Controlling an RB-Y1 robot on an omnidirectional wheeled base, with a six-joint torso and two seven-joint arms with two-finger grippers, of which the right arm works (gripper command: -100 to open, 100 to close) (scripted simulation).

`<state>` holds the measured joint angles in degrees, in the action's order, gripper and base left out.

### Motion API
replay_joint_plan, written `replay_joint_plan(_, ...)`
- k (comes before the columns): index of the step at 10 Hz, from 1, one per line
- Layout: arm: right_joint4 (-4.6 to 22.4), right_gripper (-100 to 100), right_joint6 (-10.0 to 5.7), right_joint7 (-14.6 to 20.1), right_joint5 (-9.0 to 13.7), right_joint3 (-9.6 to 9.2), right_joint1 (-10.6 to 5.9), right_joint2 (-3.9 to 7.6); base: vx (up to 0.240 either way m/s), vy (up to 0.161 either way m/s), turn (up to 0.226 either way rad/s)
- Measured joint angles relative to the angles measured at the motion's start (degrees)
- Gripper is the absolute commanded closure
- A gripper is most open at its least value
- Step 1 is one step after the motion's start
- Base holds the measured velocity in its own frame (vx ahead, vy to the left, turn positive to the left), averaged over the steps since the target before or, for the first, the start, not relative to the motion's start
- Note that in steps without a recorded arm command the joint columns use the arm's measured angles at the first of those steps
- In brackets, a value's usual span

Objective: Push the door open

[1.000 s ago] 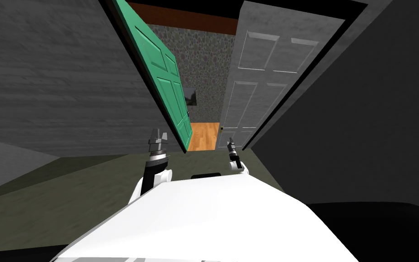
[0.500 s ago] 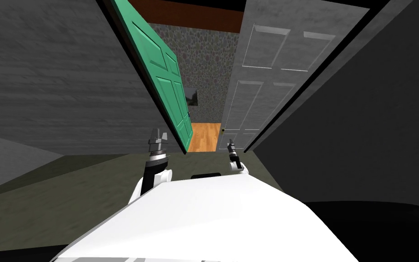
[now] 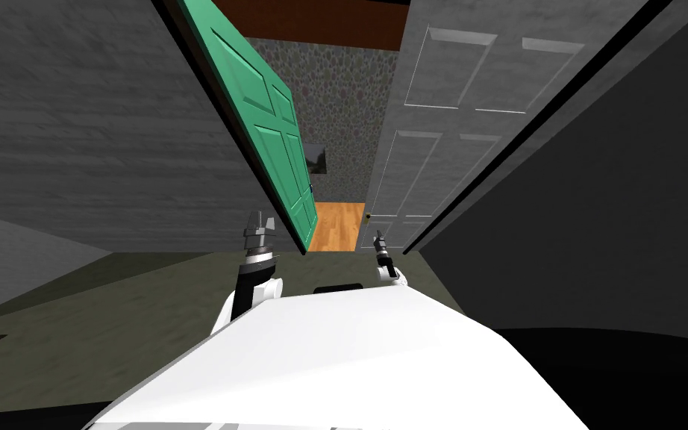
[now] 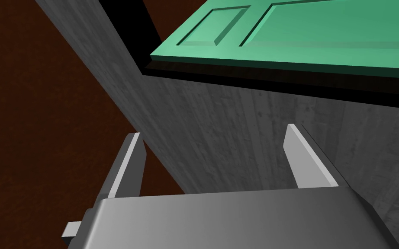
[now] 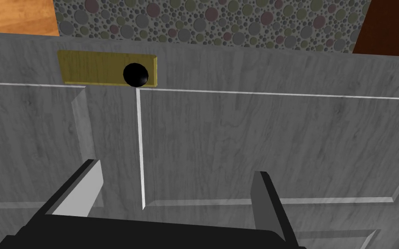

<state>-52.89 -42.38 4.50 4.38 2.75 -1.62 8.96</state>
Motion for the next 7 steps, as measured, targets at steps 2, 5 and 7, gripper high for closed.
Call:
replay_joint_plan(2,2.2,-100,-0.36,0.0,0.2,0.16,-0.74,0.07,0.09,-0.027,0.046)
replay_joint_plan(5,5.8,-100,-1.26,0.1,0.5,0.41,-1.99,0.21,0.08,-0.027,0.041)
replay_joint_plan(7,8.0,-100,-1.74,0.3,0.7,0.56,-2.7,0.38,0.083,-0.03,0.033)
